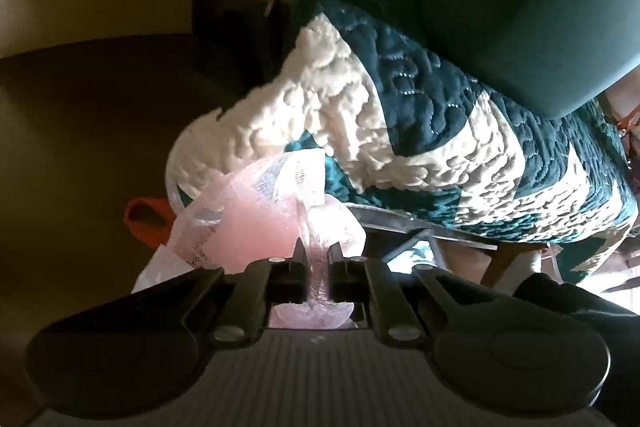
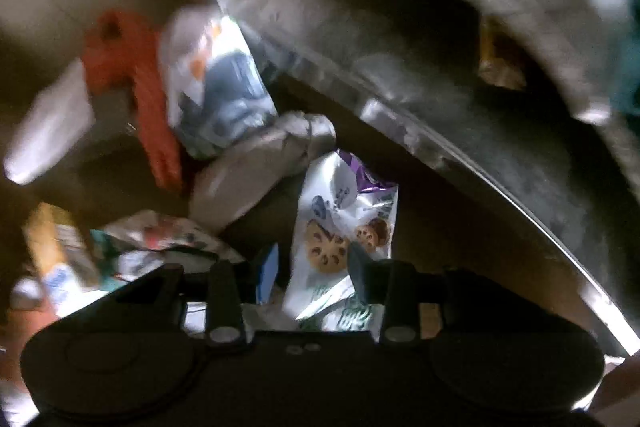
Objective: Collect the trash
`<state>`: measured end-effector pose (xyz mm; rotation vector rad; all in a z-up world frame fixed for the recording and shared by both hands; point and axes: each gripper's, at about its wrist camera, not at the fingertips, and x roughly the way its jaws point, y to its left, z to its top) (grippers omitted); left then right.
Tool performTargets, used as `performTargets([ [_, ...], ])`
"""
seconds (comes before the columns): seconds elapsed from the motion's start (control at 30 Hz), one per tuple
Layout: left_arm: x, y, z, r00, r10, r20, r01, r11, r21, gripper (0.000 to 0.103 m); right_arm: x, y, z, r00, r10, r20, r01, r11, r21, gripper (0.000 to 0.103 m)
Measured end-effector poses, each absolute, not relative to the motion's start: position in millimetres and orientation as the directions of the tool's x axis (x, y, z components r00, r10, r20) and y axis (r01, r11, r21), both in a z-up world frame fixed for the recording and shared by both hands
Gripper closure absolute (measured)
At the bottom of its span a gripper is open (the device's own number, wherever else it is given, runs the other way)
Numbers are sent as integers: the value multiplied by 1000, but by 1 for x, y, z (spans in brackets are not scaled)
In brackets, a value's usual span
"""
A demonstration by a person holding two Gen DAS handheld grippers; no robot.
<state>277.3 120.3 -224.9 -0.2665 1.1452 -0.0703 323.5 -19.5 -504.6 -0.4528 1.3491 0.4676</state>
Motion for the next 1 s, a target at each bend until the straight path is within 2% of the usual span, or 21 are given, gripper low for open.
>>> performTargets([
  [0.13, 278, 120, -229, 406, -192, -894, -80, 966, -244, 95, 322, -15, -530, 138, -23, -990, -556, 825, -97, 65],
  [0.3, 281, 121, -234, 388, -194, -901, -96, 964, -249, 95, 317, -14, -541, 142, -42, -989, -565, 817, -116, 68],
  [0.37, 281, 122, -235, 387, -191, -902, -98, 964, -246, 95, 314, -14, -544, 153, -58, -986, -576, 806, -137, 102],
  [0.57, 281, 121, -234, 389, -178, -904, -101, 967, -234, 95, 307, -25, -524, 212, -17, -977, -573, 808, -139, 103],
  [1.0, 270, 123, -206, 466, -137, -874, -122, 969, -216, 95, 258, -61, -379, 344, 134, -929, -557, 826, -88, 103],
])
